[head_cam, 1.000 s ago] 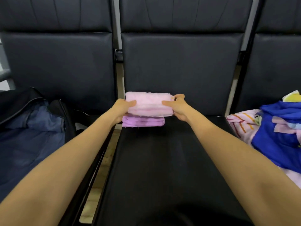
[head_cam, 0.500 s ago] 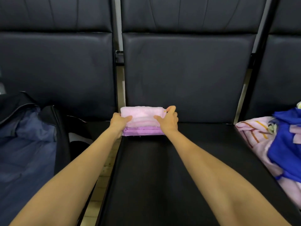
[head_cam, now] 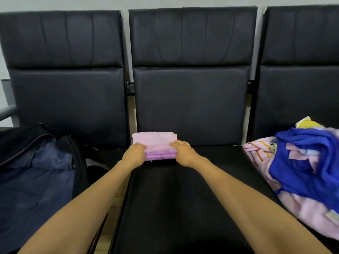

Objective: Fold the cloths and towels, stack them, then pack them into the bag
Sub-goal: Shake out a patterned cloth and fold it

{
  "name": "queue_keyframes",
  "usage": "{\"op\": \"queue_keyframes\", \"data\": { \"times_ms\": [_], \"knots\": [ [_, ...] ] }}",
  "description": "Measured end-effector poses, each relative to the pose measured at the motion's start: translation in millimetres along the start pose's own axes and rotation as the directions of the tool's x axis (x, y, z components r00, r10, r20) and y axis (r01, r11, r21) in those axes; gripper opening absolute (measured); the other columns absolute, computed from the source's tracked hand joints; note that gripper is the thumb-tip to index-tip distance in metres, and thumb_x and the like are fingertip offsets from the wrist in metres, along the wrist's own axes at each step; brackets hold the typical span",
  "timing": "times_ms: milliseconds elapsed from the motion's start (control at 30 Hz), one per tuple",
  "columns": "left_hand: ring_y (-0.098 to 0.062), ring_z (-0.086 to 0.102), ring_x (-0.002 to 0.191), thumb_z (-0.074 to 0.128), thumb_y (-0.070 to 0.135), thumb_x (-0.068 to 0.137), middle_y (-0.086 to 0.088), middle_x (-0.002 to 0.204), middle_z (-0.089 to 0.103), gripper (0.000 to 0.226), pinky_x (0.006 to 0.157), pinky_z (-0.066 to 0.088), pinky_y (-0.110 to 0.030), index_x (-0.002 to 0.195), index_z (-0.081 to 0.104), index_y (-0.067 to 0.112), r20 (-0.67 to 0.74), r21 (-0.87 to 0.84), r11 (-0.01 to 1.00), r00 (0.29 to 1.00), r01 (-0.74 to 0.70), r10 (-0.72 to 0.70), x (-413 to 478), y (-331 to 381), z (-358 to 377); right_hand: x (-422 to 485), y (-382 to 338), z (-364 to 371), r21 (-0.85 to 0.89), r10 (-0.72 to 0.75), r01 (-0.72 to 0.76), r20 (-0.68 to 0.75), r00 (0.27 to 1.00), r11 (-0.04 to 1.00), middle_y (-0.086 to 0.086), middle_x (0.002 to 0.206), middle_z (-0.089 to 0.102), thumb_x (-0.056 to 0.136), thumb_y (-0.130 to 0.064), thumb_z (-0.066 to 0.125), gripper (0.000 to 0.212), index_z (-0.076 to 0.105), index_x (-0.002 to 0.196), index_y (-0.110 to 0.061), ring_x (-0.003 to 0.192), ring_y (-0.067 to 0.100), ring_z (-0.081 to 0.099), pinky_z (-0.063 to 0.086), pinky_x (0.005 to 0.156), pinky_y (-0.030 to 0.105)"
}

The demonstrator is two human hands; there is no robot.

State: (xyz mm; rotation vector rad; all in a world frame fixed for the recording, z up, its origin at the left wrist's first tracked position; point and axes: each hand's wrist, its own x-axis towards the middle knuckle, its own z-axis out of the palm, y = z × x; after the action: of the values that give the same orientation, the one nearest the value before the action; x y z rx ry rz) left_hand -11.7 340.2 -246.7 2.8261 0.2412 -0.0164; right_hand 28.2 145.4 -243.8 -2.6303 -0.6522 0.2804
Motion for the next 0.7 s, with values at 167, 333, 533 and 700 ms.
{"op": "queue_keyframes", "data": {
  "times_ms": [167, 333, 533, 700],
  "knots": [
    [-0.03, 0.052, 0.118, 0.047, 0.002, 0.092, -0.013, 0.139, 0.044, 0.042, 0.099, 0.043, -0.032, 0.133, 0.053, 0.008, -0.016, -0.105, 0.993, 0.999, -0.049, 0.048, -25.9, 50.3, -15.7, -59.7, 22.8, -29.9, 0.176, 0.047, -0.016, -0.174, 0.984, 0.984, 0.006, 0.149, 0.035, 0.096, -0.011, 0.047, 0.052, 0.034, 0.146, -0.021, 0.136, 0.023, 0.033, 0.034, 0.108, 0.033],
    [-0.023, 0.059, 0.108, 0.058, 0.012, 0.091, -0.01, 0.122, 0.06, 0.024, 0.093, 0.045, -0.026, 0.114, 0.066, 0.012, 0.009, -0.272, 0.934, 0.97, -0.232, 0.244, -56.3, 136.1, 12.0, -129.1, 83.6, -52.4, 0.376, 0.251, -0.112, -0.346, 0.904, 0.92, 0.007, 0.137, 0.047, 0.094, -0.016, 0.056, 0.041, 0.047, 0.135, -0.017, 0.125, 0.02, 0.047, 0.034, 0.092, 0.02],
    [-0.015, 0.06, 0.105, 0.059, 0.016, 0.093, -0.004, 0.118, 0.062, 0.025, 0.091, 0.044, -0.022, 0.117, 0.065, 0.016, 0.104, -0.458, 0.819, 0.894, -0.347, 0.436, -82.9, 250.2, 50.3, -201.7, 167.8, -83.3, 0.49, 0.511, -0.254, -0.512, 0.691, 0.834, 0.013, 0.13, 0.056, 0.093, -0.014, 0.057, 0.034, 0.055, 0.126, -0.007, 0.119, 0.028, 0.052, 0.038, 0.097, 0.03],
    [-0.018, 0.059, 0.112, 0.054, 0.011, 0.094, -0.005, 0.125, 0.061, 0.031, 0.091, 0.045, -0.023, 0.125, 0.06, 0.011, 0.156, -0.573, 0.741, 0.841, -0.351, 0.518, -88.2, 328.8, 84.2, -241.1, 229.6, -99.2, 0.6, 0.66, -0.309, -0.547, 0.515, 0.738, 0.016, 0.126, 0.058, 0.091, -0.011, 0.058, 0.033, 0.056, 0.123, -0.002, 0.113, 0.031, 0.055, 0.04, 0.088, 0.03]
  ]
}}
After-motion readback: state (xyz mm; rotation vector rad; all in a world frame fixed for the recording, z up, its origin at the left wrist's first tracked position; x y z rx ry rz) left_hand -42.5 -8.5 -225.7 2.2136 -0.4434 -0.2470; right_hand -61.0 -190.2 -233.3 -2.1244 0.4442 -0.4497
